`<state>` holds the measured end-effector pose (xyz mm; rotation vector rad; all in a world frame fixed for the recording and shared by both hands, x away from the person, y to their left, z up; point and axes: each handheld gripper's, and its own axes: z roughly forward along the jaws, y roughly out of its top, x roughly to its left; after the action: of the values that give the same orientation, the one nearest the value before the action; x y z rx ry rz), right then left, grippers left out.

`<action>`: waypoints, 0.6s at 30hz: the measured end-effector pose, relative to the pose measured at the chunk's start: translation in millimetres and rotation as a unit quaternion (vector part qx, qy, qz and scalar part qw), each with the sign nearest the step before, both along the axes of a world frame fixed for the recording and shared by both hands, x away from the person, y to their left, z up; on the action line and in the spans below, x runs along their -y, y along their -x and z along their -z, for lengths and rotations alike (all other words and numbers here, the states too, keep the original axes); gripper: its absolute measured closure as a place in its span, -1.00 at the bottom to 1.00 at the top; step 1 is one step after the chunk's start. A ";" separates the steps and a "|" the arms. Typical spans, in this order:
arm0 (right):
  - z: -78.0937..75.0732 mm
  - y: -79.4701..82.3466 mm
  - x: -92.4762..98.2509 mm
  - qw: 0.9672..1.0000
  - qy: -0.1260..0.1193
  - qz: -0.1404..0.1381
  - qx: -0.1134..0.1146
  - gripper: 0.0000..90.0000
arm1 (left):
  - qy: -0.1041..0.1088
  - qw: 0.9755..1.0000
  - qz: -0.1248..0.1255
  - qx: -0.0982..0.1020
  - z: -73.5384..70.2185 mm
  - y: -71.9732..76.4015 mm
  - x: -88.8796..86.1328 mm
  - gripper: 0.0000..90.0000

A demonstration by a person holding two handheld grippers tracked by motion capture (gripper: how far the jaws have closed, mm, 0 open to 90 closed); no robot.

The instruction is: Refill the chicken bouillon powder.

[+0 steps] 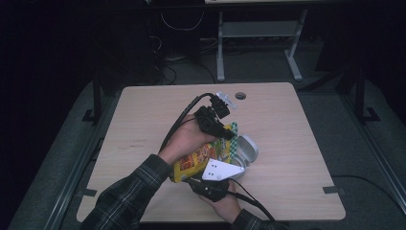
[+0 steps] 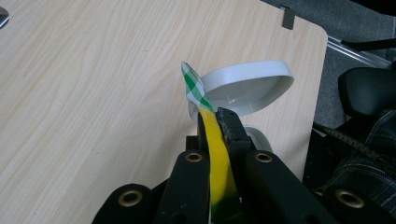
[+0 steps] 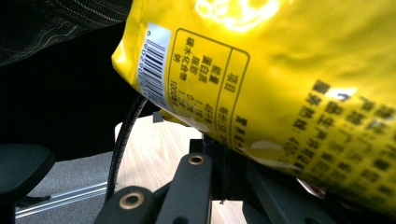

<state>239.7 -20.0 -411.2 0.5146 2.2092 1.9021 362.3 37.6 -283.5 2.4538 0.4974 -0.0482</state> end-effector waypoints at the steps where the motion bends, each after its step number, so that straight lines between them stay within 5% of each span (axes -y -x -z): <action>1: 0.0 0.1 0.0 1.000 0.000 0.000 0.000 1.00 | 0.000 1.000 0.000 0.000 0.0 0.0 0.0 0.99; 18: 0.1 0.0 0.0 1.000 -0.001 0.000 -0.001 1.00 | -0.001 1.000 0.000 0.001 0.2 0.0 0.2 0.99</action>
<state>239.7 -19.9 -411.2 0.5161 2.2103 1.9041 362.3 37.4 -283.7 2.4553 0.4977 -0.0459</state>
